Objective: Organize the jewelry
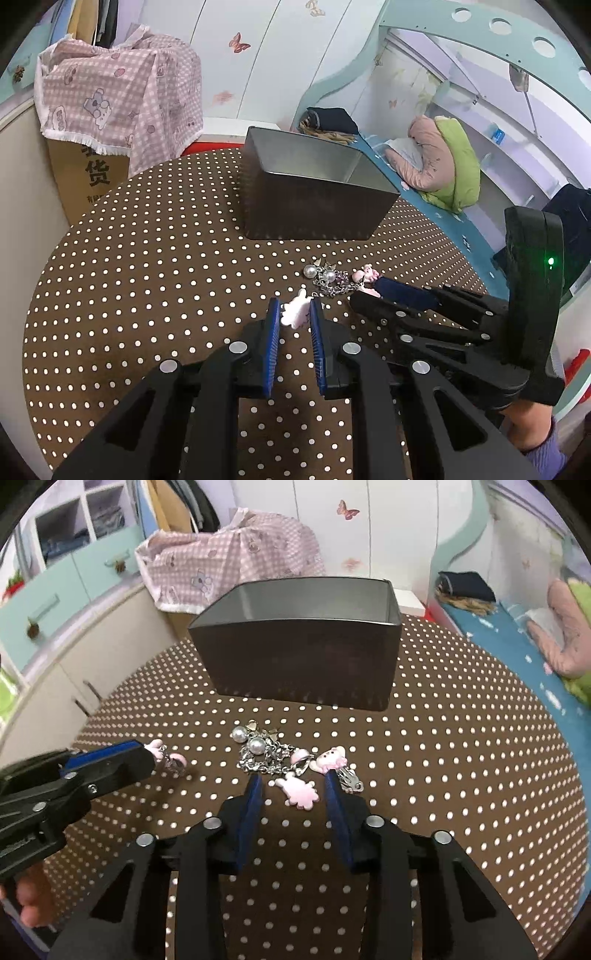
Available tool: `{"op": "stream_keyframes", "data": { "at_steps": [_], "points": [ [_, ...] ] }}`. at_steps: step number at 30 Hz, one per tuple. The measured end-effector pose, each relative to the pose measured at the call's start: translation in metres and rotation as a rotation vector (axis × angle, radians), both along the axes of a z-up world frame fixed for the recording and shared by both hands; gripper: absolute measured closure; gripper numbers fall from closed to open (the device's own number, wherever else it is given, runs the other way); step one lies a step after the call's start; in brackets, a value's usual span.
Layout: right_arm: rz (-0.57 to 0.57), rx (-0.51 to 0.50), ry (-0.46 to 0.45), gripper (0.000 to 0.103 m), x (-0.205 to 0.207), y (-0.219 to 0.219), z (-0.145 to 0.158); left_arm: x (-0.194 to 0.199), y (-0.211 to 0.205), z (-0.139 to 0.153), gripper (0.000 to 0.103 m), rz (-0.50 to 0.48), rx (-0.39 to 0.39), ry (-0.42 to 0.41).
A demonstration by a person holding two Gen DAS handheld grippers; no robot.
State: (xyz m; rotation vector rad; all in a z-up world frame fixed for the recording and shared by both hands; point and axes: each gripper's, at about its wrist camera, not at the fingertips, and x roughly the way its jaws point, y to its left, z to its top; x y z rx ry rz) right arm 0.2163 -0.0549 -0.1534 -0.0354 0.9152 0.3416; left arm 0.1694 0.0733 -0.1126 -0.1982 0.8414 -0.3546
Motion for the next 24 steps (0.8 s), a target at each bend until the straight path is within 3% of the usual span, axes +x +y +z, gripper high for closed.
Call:
{"op": "stream_keyframes", "data": {
  "at_steps": [4, 10, 18, 24],
  "points": [
    [0.01, -0.049, -0.018, 0.087, 0.001, 0.006, 0.0, 0.003, -0.001, 0.001, 0.088, -0.003, -0.013, 0.003],
    [0.007, 0.007, -0.023, 0.086, -0.009, -0.007, 0.009, 0.006, -0.002, 0.019, 0.088, -0.034, -0.044, -0.035],
    [-0.002, 0.144, -0.119, 0.086, -0.01, -0.038, 0.069, 0.022, -0.004, 0.07, 0.088, -0.082, -0.118, -0.135],
    [-0.015, 0.172, -0.185, 0.086, 0.018, -0.046, 0.104, 0.058, -0.011, 0.085, 0.088, -0.069, -0.086, -0.147]
  ]
}}
